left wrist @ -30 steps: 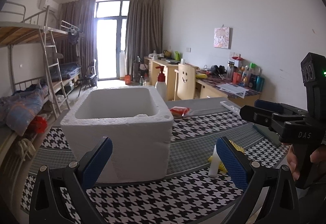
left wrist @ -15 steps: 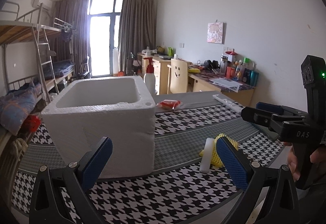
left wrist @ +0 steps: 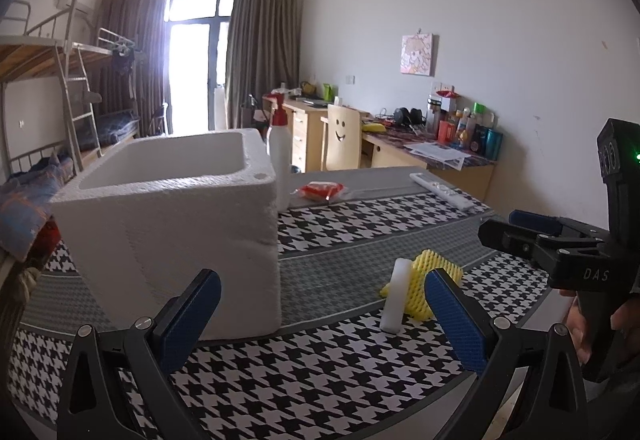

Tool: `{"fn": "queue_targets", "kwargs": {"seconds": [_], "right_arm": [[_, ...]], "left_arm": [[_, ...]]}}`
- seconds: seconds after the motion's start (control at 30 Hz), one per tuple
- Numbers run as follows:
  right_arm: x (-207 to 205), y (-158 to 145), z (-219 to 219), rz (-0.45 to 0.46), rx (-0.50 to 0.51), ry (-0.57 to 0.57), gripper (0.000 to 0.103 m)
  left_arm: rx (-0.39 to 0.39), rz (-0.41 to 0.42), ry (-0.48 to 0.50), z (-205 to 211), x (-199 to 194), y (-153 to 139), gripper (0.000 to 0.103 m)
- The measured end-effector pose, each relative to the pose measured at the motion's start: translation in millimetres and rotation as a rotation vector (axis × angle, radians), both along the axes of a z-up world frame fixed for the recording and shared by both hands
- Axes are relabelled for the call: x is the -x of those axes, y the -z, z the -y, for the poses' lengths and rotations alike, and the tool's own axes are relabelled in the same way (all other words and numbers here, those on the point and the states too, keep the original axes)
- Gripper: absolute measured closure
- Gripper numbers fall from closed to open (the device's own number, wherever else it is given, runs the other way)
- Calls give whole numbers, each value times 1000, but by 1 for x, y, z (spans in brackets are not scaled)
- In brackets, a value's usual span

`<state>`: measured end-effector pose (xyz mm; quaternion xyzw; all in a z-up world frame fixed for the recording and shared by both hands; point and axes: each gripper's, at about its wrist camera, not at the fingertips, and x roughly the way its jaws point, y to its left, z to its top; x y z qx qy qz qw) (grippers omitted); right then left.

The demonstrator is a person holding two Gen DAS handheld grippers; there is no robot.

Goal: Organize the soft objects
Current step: 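Move the left tool toward the white sponge and the right tool toward the yellow net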

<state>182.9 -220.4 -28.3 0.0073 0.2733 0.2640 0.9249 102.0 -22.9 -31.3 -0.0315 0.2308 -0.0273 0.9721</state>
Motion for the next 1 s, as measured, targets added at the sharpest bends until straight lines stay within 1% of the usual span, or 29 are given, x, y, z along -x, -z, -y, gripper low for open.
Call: {"fn": "queue_targets", "kwargs": {"seconds": [0.33, 0.53, 1.0], "right_arm": [[-5, 18, 13, -42, 16, 41, 5], [-9, 23, 17, -57, 14, 53, 5], [-21, 35, 28, -92, 14, 73, 5]], "left_arm": [[-23, -32, 49, 15, -12, 13, 1], [-28, -51, 82, 23, -18, 19, 1], [-27, -95, 119, 38, -36, 31, 1]]}}
